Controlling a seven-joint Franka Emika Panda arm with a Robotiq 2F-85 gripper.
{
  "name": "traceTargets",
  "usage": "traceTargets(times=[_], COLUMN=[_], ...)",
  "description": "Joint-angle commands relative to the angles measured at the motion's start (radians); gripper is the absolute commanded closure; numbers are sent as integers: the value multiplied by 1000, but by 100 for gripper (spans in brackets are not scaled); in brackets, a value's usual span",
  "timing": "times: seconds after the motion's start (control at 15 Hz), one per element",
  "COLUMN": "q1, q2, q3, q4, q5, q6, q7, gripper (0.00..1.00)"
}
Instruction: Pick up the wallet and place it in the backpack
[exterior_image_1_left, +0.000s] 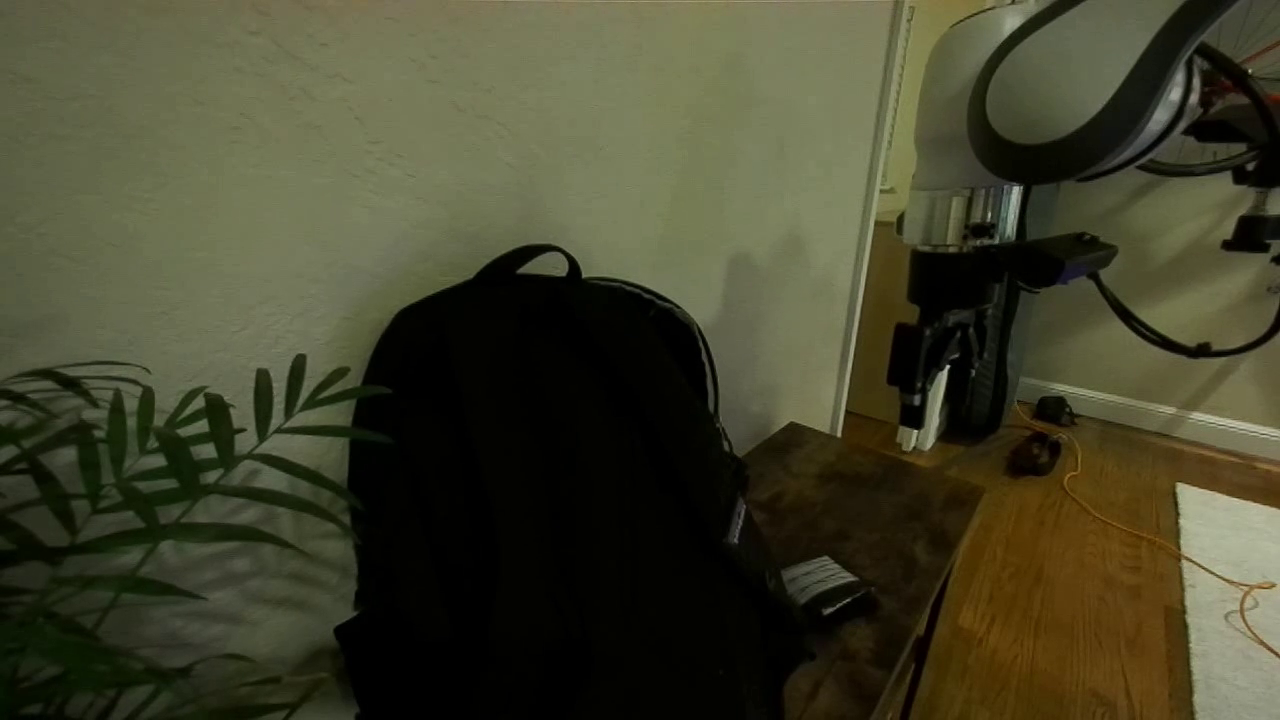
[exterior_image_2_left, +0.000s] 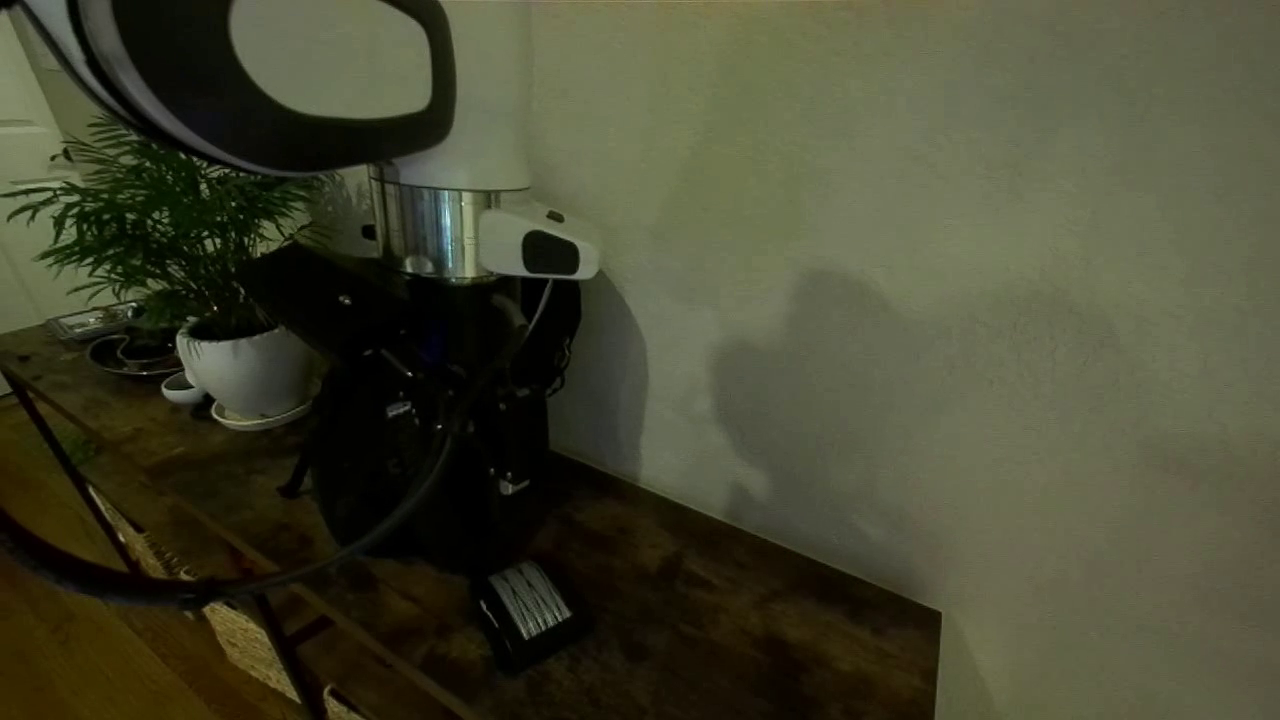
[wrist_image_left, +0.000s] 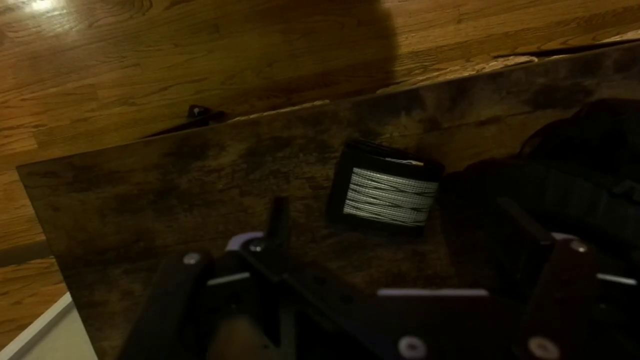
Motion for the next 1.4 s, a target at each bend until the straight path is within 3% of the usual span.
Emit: traceTargets(times=[0.0,0.4,0.67,1.33], q1=[0,18,35,133], q2=[11,105,164,326], q3=[4,10,11,-44], q4=[-3,-15,-43,-47], q5=[-6,-33,-25,-49], q6=[15,111,240,434], q7=[8,58,96,222], gripper=[0,0,0,0])
